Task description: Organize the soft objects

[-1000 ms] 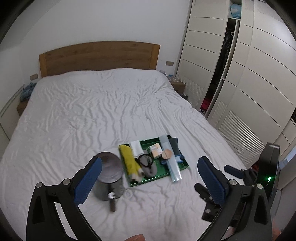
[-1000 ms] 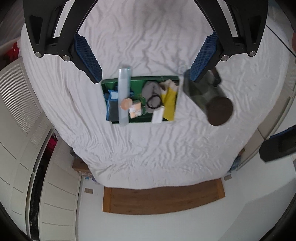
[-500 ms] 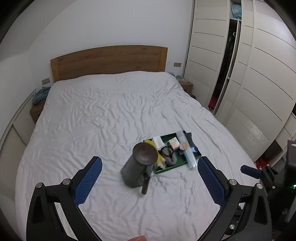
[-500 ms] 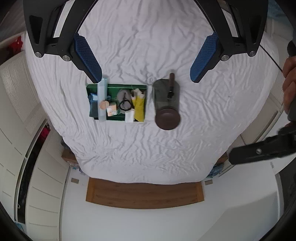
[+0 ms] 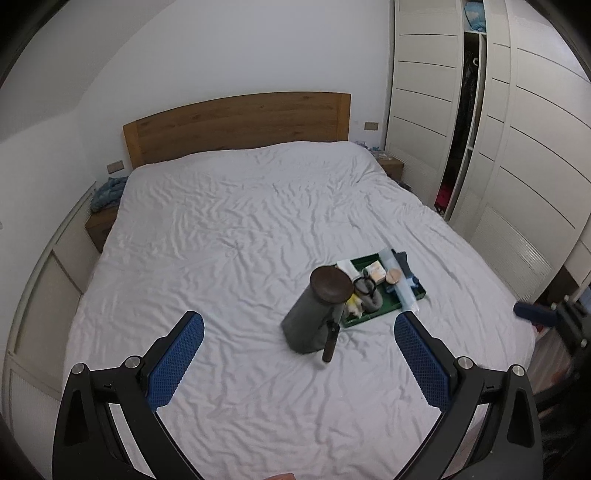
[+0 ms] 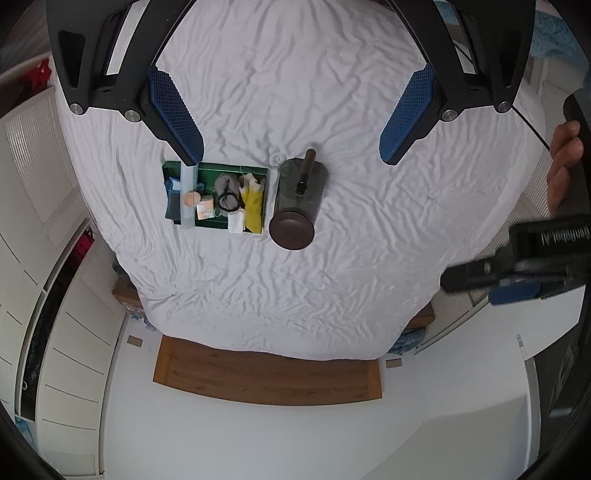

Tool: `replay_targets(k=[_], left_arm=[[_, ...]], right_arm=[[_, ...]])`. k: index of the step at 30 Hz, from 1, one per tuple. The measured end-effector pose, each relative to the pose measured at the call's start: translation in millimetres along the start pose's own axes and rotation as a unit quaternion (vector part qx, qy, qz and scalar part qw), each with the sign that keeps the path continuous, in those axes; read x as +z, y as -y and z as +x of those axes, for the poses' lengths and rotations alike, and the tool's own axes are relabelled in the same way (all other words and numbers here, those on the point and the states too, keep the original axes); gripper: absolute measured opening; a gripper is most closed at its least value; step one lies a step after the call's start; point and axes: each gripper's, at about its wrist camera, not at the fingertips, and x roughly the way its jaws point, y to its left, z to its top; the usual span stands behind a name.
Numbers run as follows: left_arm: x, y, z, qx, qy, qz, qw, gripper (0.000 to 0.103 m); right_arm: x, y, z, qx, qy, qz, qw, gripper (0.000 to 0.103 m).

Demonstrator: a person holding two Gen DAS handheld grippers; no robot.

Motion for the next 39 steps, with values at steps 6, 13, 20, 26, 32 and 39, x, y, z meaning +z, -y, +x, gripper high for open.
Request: replay_targets(k=[6, 13, 20, 26, 32, 39], left_arm=[[-14.8, -7.4, -17.3, 0.006, -0.014, 0.005, 0.9999, 0.101], [-18.7, -7.4, -26.1, 0.008, -0.015, 0.01, 0.9998, 0.101], [-17.5, -2.9, -33.5, 0.013, 0.004, 0.01, 0.9999, 0.101], [-17.7, 10.0, -35.1, 0.022, 0.003, 0.026, 0.9994, 0.101], [-17.9, 17.7, -34.2, 0.02, -0.007, 0.029, 0.9994, 0.101], [-16.3, 21.9, -34.5, 0.013, -0.011, 0.032, 0.9993, 0.101]], right_arm=[[1.6, -15.1, -29.5, -0.007, 0.009, 0.005, 1.0, 0.098], [0.1, -29.8, -50.6, -0.014, 0.015, -0.004, 1.0, 0.098], [-1.6, -28.6, -58.6, -0.013, 0.019, -0.007, 1.0, 0.098], [-1.8, -21.6, -64.3, -0.016, 0.022, -0.007, 1.0, 0.098], [-3.4, -16.7, -68.0, -0.015, 0.022, -0.004, 1.0, 0.098], [-4.8, -15.8, -70.9, -0.018, 0.022, -0.003, 1.0, 0.098]])
